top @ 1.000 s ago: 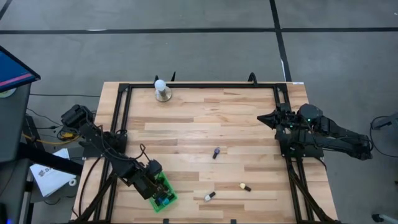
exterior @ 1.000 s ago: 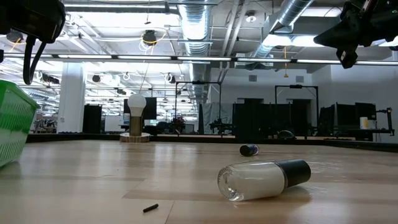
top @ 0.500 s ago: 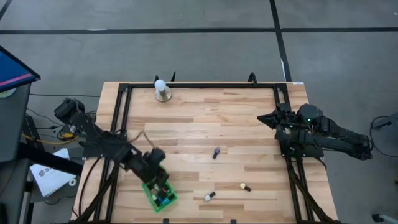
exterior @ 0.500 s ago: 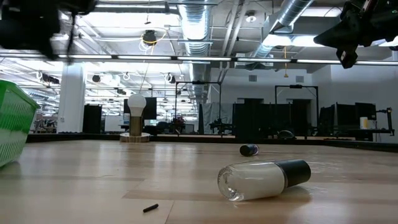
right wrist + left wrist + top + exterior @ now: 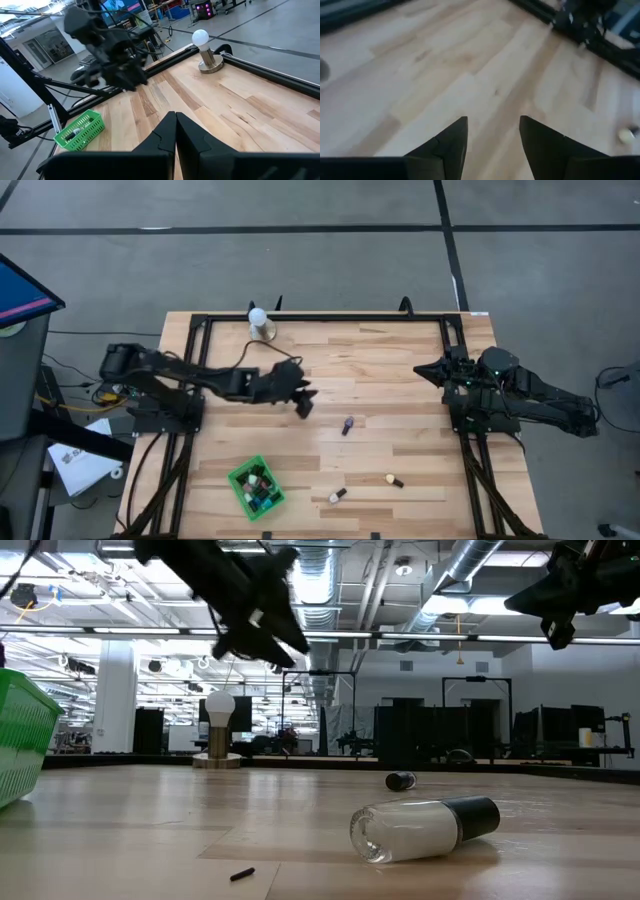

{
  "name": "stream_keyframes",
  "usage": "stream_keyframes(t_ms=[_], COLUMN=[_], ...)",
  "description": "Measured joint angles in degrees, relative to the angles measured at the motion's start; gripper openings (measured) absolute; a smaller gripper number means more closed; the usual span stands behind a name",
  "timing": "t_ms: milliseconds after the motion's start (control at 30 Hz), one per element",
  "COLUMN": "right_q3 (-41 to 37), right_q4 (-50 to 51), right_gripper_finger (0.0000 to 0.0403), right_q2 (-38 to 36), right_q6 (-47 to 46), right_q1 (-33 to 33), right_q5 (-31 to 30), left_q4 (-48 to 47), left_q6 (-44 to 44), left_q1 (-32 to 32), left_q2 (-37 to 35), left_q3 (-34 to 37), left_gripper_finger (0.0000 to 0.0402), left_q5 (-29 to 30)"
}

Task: Pick & Place Nail Polish
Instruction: Put the black violet nail polish bottle into the green basket

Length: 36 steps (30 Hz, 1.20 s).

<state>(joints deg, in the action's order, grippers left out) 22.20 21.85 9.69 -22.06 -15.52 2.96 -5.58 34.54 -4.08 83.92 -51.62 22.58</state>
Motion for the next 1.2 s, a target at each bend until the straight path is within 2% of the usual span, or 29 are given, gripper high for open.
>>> stream_keyframes(t_ms=[200, 333, 567, 800, 1033, 1200], right_q3=[0.0, 0.0, 0.01, 0.02, 0.02, 0.02], right_q4=[0.02, 0.21, 0.15, 0.38, 0.88, 1.07], right_gripper_finger=[0.0, 0.0, 0.0, 0.0, 0.0, 0.0], right_q2=[0.0, -0.02, -0.02, -0.02, -0.02, -0.01], right_q6=[0.0, 0.0, -0.34, -1.97, -1.99, -2.45], right_q1=[0.01, 0.0, 0.0, -0.01, 0.03, 0.05], right_q5=[0.0, 0.0, 0.0, 0.02, 0.02, 0.02], left_q4=[11.14, 16.63, 16.61, 15.51, 15.14, 14.77], left_q6=[-2.58, -3.56, -11.78, -12.72, -4.41, -2.53], left_q1=[1.95, 0.26, -3.6, -8.42, -12.82, -12.82], left_q2=[10.76, 19.34, 32.14, 36.13, 36.37, 38.1], left_q3=[-3.23, -9.35, -21.33, -23.07, -22.53, -22.6], left_gripper_finger=[0.0175, 0.0175, 0.0165, 0.0153, 0.015, 0.015], left_q5=[-0.45, -0.56, 1.69, 8.09, 22.37, 23.73])
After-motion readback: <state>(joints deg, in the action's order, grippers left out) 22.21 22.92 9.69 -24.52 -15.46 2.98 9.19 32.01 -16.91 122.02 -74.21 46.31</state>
